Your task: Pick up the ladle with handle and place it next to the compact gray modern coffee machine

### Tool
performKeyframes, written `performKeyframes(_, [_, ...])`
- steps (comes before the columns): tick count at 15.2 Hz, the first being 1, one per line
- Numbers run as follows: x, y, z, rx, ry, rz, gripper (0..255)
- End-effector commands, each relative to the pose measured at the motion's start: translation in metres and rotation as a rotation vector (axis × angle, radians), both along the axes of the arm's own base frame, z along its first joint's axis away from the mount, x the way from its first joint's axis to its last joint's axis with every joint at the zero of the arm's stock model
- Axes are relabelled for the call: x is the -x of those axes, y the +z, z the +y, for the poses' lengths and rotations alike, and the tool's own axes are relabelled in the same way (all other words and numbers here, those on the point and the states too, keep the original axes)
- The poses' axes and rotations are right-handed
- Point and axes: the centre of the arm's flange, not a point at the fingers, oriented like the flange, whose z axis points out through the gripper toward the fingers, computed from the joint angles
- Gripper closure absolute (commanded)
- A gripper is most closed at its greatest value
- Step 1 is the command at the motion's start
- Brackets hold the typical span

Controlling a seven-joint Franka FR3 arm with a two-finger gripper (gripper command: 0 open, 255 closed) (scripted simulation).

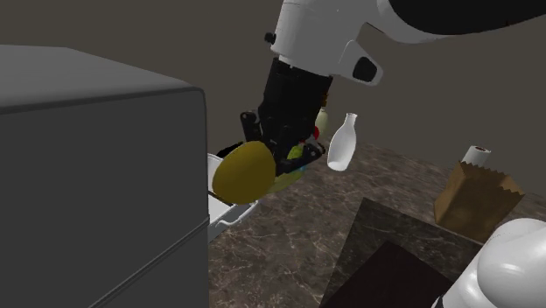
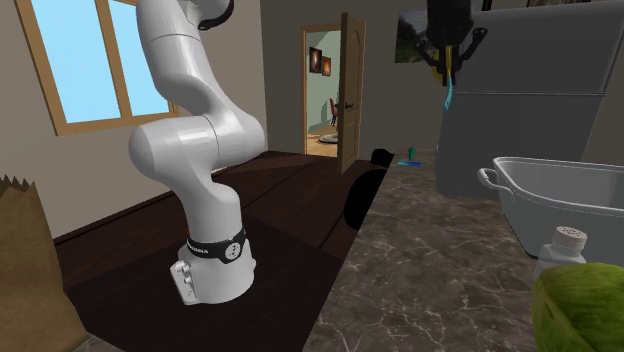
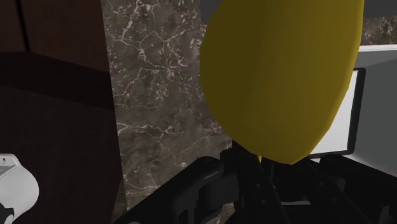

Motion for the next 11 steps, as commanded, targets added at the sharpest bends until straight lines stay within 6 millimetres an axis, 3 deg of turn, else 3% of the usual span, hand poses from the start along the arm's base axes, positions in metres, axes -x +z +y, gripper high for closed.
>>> performKeyframes(1, [0.0, -0.011, 0.0, 0.0, 0.0, 0.0, 255])
performKeyframes(11, [0.0, -0.063, 0.0, 0.0, 0.0, 0.0, 255])
